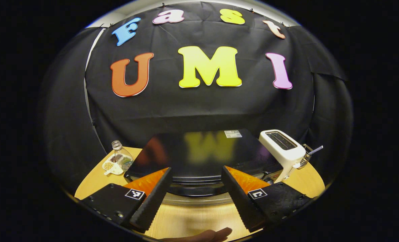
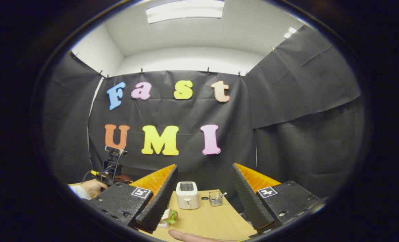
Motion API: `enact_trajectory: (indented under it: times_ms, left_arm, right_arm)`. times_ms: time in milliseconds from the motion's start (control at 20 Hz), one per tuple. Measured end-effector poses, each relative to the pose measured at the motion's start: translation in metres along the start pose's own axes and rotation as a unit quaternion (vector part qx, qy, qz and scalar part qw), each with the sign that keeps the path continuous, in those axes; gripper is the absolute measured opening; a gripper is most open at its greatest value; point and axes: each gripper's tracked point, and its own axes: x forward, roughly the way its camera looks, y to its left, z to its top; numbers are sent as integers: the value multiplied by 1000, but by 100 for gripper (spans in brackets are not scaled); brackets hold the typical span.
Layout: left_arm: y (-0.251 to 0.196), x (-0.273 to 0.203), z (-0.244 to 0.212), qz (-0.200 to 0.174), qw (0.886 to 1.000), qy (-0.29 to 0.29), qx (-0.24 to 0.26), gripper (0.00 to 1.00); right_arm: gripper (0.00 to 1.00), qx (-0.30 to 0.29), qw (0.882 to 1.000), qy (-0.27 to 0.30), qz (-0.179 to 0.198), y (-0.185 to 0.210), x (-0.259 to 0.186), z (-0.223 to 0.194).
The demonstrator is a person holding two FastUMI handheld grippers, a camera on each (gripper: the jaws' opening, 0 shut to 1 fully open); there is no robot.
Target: Open the electric oven with the left hand, put the food in, and close the electric oven.
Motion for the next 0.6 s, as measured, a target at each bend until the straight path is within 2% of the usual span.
enact_trajectory:
  times_ms: [50,100,150,200,250,300,600]
  left_arm:
    - [0,4,-4,-2,1000,5,-4,96]
    - [1,7,-9,-4,1000,14,-9,89]
    - [-2,8,-17,-5,999,29,-14,96]
    - [-2,9,-21,-4,1000,30,-6,89]
    - [0,8,-17,-3,1000,16,3,99]
    - [-2,9,-20,-1,1000,20,2,98]
    - [-7,-6,-31,-7,999,43,-10,99]
  right_arm:
    - [100,-4,1000,-2,-4,-4,-3,1]
    - [100,-1,1000,-5,-8,-7,-6,3]
    - [92,4,1000,-11,-5,-7,-10,6]
    - [92,11,1000,-15,-1,-7,-12,9]
    - [91,15,1000,-14,0,-8,-14,9]
    - [100,20,1000,-13,0,-10,-16,9]
    - [100,19,1000,-14,0,-7,-22,19]
